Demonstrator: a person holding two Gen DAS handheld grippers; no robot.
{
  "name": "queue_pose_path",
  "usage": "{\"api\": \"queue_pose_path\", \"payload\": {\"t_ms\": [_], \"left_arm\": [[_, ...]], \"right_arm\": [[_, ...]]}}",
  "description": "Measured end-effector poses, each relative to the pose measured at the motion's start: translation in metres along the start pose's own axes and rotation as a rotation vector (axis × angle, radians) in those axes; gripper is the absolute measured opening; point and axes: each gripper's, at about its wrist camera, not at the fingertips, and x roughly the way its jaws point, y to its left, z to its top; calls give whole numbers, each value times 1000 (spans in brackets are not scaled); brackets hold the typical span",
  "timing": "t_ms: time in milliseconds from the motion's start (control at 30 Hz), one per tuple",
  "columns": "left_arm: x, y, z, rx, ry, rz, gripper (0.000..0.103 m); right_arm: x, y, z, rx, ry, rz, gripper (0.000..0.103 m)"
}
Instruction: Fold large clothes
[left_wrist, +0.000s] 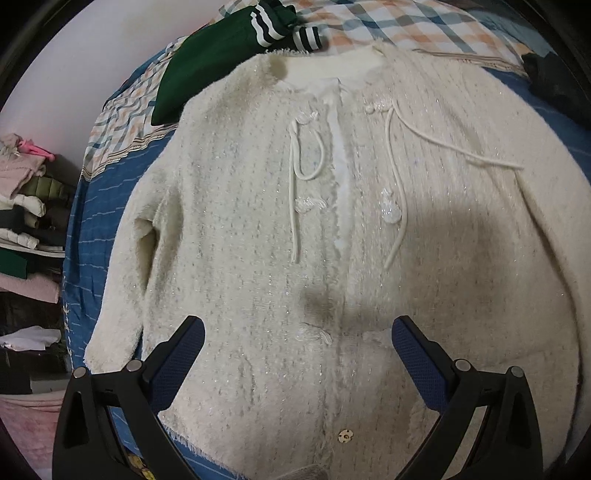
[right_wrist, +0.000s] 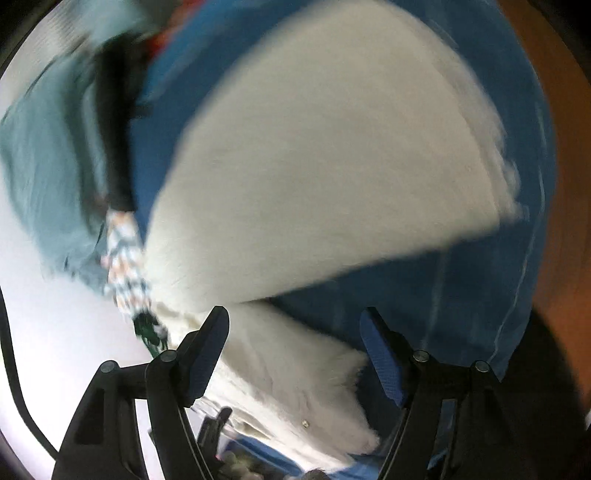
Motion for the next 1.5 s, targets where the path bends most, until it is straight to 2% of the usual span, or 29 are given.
{"api": "queue_pose_path", "payload": {"t_ms": [100, 133, 167, 200, 233, 300, 433, 467, 533, 600, 667, 700, 767, 900, 933, 967, 1000, 1067, 1100, 1267, 1400, 1467, 1500], "left_arm": [[5, -1, -1, -7, 8, -1, 103], [5, -2, -3, -8, 8, 1, 103], [5, -3, -3, -8, 5, 1, 103], [5, -4, -3, -7, 3, 2, 103], [4, -5, -4, -7, 2, 1, 103], [1, -5, -5, -8, 0, -6, 103], [-8, -8, -6, -6, -23, -32, 103], [-8, -10, -7, -4, -26, -35, 103], [-5, -13, -7, -1, -15, -41, 103], [0, -15, -9, -9, 5, -49, 103], [6, -17, -11, -8, 13, -44, 103], [10, -18, -12, -6, 16, -39, 103], [15, -18, -11, -3, 20, -27, 103], [23, -11, -3, -19, 14, -4, 103], [25, -8, -1, -28, 13, 0, 103], [26, -5, 1, -38, 12, -1, 103], [27, -1, 3, -49, 10, -1, 103], [28, 9, 7, -73, 6, 1, 103], [29, 15, 8, -87, 3, 0, 103], [39, 60, 8, -200, 10, 8, 103], [52, 101, -2, -310, 38, 8, 103], [61, 127, -11, -370, 55, 9, 103], [65, 138, -15, -393, 62, 12, 103]], "right_arm": [[18, -18, 10, 81, -95, 84, 75], [20, -17, 14, 100, -139, 118, 67], [21, -12, 18, 119, -176, 144, 56], [20, -4, 23, 130, -198, 171, 19], [23, 8, 27, 120, -220, 192, 7], [18, 36, 29, 61, -290, 206, 7], [-20, 102, 19, -196, -460, 216, 7], [-24, 108, 18, -234, -475, 212, 7], [-16, 110, 25, -300, -445, 163, 8], [7, 89, 44, -255, -357, 109, 13], [29, 54, 56, -177, -270, 103, 33], [40, 41, 61, -140, -253, 127, 40], [57, 30, 66, -84, -261, 205, 41], [71, 38, 75, -33, -303, 272, 44], [74, 43, 75, -26, -315, 277, 41], [80, 56, 75, -37, -327, 270, 30], [82, 68, 74, -60, -335, 265, 10], [80, 106, 68, -132, -365, 238, 10], [60, 110, 67, -170, -377, 228, 10], [19, 214, 26, -483, -439, 183, 9], [26, 304, -59, -777, -417, 149, 9], [55, 345, -113, -948, -373, 128, 9], [67, 351, -136, -1010, -359, 118, 9]]}}
